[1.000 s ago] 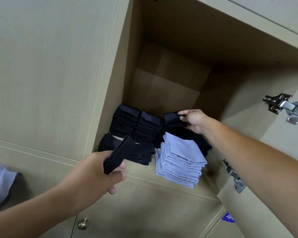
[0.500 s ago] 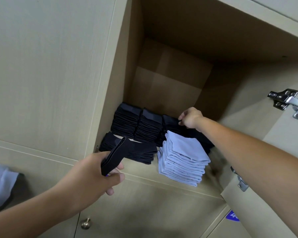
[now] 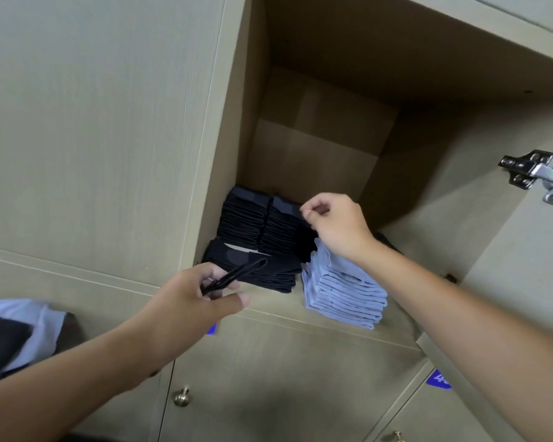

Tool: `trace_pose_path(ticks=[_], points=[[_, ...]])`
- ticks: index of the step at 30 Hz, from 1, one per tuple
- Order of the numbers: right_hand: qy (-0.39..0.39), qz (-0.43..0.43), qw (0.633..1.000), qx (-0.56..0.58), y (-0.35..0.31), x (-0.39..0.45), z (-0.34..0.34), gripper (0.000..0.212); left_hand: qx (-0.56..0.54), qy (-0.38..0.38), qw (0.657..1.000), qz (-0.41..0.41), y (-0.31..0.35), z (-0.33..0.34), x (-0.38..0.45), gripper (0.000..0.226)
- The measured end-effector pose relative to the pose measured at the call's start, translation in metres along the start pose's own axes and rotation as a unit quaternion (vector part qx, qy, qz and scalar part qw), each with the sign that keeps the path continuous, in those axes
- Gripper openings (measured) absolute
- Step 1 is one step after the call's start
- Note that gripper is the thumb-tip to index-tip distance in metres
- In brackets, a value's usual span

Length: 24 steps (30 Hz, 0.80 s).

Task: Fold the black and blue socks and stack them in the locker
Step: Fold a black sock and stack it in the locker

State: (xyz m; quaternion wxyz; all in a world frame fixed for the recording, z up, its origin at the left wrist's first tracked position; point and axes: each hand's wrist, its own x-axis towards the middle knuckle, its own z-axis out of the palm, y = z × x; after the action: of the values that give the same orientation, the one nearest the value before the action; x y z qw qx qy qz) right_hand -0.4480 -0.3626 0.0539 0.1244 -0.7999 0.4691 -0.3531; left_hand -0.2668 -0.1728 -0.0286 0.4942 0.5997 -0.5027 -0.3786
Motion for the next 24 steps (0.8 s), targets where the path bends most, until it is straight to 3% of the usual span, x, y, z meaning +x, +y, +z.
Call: trace_pose_path(ticks=[4, 6, 9, 11, 14, 18, 24], points=[[-0.061, -0.004, 0.995, 0.084, -0.029, -0.045, 0.009, 0.013, -0.012, -0.023, 0.999, -0.029, 0.006, -0.006, -0.008, 0.072], [-0.085, 0.016, 0.989, 0.120, -0.039, -0.063, 0.011, 0.022, -0.058, -0.034, 0.996, -0.058, 0.010, -0.007, -0.012, 0.076], [-0.151, 0.074, 0.969, 0.182, -0.052, -0.084, 0.014, 0.039, -0.116, -0.047, 0.990, -0.069, 0.010, -0.008, -0.014, 0.063], [-0.205, 0.111, 0.948, 0.215, -0.060, -0.097, 0.015, 0.046, -0.142, -0.026, 0.988, -0.053, 0.009, -0.009, -0.017, 0.030], [-0.244, 0.107, 0.935, 0.236, -0.067, -0.113, 0.016, 0.036, -0.149, -0.035, 0.987, -0.056, 0.013, -0.013, -0.022, 0.026], [-0.231, 0.079, 0.936, 0.254, -0.070, -0.127, 0.017, 0.015, -0.127, -0.035, 0.990, -0.046, 0.017, -0.022, -0.026, 0.019], [-0.190, 0.125, 0.916, 0.330, -0.064, -0.131, 0.020, 0.016, -0.092, -0.031, 0.994, -0.052, 0.014, -0.025, -0.026, 0.017]])
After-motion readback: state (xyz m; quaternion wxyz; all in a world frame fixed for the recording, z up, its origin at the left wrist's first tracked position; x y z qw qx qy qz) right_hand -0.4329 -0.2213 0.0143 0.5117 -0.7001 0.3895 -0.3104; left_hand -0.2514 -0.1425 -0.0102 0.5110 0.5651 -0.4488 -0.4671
